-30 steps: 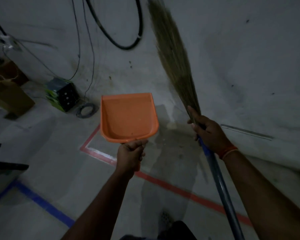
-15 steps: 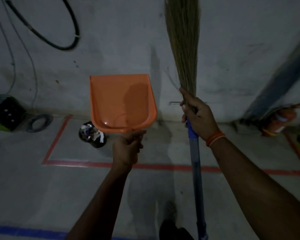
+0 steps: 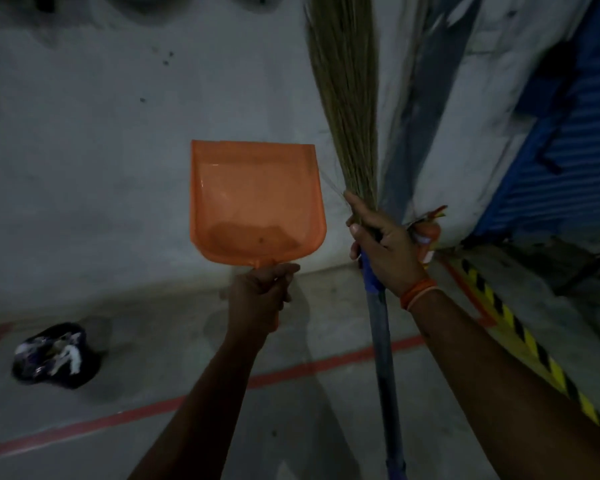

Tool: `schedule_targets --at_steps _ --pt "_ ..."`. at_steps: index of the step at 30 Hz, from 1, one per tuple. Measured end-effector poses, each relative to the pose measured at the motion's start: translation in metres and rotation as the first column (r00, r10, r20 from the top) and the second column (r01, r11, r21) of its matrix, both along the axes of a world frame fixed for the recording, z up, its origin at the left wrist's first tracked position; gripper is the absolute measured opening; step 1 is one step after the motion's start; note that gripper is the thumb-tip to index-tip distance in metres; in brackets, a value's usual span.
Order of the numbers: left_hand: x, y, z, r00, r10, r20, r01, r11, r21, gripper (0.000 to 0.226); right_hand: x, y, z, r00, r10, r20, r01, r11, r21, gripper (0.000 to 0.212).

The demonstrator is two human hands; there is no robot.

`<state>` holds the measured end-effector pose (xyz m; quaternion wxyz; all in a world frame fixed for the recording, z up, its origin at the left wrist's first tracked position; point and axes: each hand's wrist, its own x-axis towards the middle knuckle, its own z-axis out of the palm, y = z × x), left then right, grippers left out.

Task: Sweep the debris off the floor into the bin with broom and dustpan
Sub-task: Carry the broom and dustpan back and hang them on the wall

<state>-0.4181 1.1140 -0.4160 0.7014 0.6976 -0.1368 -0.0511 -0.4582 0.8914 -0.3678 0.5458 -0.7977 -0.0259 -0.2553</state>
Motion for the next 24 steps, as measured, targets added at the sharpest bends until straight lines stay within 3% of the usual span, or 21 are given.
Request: schedule_targets --at_steps 6,11,14,21,24 --pt "-0.029 -0.179 0.019 0.999 -0.039 0.013 0.040 0.996 -0.077 0.018 -0.043 -0.152 0.029 0.999 -0.048 0.020 0.048 0.999 0.017 0.049" --pt "-0.020 -0.298 0.030 0.986 -0.085 0.145 0.090 0.996 -0.023 0.017 -0.050 -0.259 0.041 0.992 -0.101 0.074 0.097 0.994 0.054 0.047" --pt "-0.010 -0.368 0.034 0.981 -0.100 0.165 0.102 0.995 -0.002 0.021 -0.041 -0.323 0.042 0.988 -0.130 0.084 0.125 0.990 0.067 0.047" --pt "0.042 -0.530 0.031 0.893 -0.054 0.446 0.008 0.994 0.106 0.026 0.014 -0.482 0.048 0.981 -0.153 0.120 0.140 0.984 0.110 0.048" --pt "0.057 -0.600 0.041 0.885 -0.045 0.463 0.030 0.999 0.040 0.025 0.035 -0.547 0.055 0.981 -0.150 0.123 0.142 0.987 0.074 0.048"
